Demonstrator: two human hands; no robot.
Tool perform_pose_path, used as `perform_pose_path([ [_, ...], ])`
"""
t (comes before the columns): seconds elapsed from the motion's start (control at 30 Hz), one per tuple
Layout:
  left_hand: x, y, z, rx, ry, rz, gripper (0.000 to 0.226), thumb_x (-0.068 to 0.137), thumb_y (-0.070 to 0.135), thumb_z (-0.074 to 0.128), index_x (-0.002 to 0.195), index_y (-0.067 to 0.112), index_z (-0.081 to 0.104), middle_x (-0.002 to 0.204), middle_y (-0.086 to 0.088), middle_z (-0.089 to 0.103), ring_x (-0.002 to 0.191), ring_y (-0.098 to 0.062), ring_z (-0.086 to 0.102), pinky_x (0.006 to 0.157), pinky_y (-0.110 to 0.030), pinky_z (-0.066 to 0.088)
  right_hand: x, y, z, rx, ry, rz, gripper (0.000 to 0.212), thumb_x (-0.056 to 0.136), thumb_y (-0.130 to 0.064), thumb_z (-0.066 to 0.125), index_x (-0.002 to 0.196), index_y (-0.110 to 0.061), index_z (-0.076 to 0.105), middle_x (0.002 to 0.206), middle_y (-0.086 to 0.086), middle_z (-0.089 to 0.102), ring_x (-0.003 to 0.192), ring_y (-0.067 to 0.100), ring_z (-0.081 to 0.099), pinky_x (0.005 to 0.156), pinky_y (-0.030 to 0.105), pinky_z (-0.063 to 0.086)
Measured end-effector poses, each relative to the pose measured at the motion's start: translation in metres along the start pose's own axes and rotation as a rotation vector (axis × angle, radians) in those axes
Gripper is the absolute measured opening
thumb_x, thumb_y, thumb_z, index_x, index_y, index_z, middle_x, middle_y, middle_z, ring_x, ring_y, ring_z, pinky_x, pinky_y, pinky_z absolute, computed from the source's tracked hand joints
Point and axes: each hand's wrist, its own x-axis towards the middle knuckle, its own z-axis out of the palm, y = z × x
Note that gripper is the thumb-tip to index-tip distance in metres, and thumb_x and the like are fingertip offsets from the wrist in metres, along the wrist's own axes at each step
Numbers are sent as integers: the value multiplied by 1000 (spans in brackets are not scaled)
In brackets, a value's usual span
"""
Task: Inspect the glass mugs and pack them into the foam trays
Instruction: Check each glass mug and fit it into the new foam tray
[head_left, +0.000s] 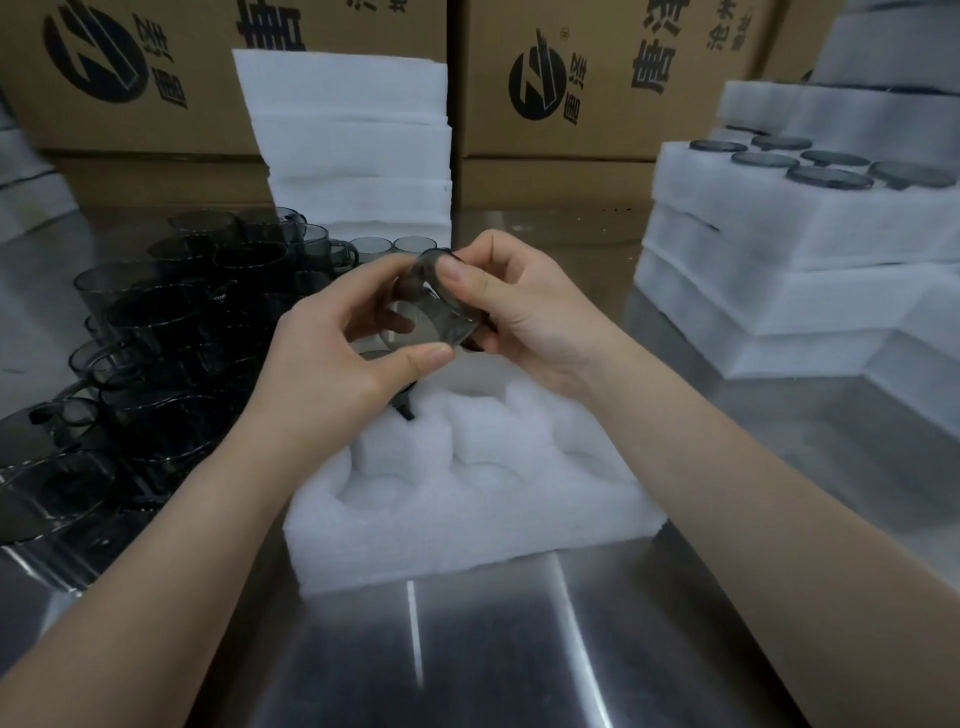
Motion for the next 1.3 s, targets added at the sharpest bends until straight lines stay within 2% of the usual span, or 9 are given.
perform_pose_path([
  [0.27,0,1,2,66,24,27,61,70,17,84,126,25,61,115,16,66,108,-1,61,98,-25,48,1,-1,5,-49,147,-29,33,101,-21,51,70,-13,51,62,8,49,46,18,44,45,24,38],
  [0.43,-1,3,2,75,48,127,64,70,8,85,126,22,58,119,18,62,114,-6,60,101,-32,48,-1,-6,1,57,64,80,27,103,-23,46,89,-8,63,73,1,66,65,11,61,66,27,54],
  [0.5,-2,3,2,77,85,151,64,70,8,84,125,26,56,121,23,60,117,-5,58,102,-35,48,0,-8,1,76,26,135,32,103,-29,45,105,-3,65,88,8,69,79,20,66,74,35,58],
  [0.67,-2,5,2,74,131,158,65,72,3,80,122,33,50,146,9,46,121,1,54,103,-26,45,0,-10,-1,-23,-1,211,33,101,-31,49,99,-1,62,71,13,59,52,21,56,43,23,44],
  [0.83,-1,7,4,177,72,123,76,72,-16,64,115,43,43,134,33,39,112,8,54,96,-13,43,0,-7,-6,72,5,204,23,98,-13,53,75,-10,52,58,2,56,37,10,45,32,16,27],
  [0.93,-1,7,3,199,-15,119,76,74,-12,64,130,31,38,129,37,37,119,2,51,100,-16,42,0,-4,-6,113,56,167,21,97,-9,55,76,-10,52,56,2,57,34,8,42,31,14,24],
  [1.1,-1,8,3,128,-52,4,84,76,29,72,146,26,27,143,16,38,130,7,38,102,-16,40,0,-4,-4,85,79,123,8,93,-8,61,88,-13,58,63,2,60,39,11,47,34,18,33],
  [1.2,-1,9,4,228,-3,44,74,77,20,80,141,20,43,139,7,46,128,-1,43,108,-29,39,-1,-6,-4,94,58,130,4,94,-9,60,91,-10,57,67,4,59,43,13,52,37,20,40],
  [1.3,-1,8,2,289,20,132,61,73,7,80,128,22,56,141,6,46,132,0,37,111,-26,35,-2,-7,-4,27,25,193,12,96,-17,60,95,-5,59,80,11,56,50,16,54,41,21,45],
])
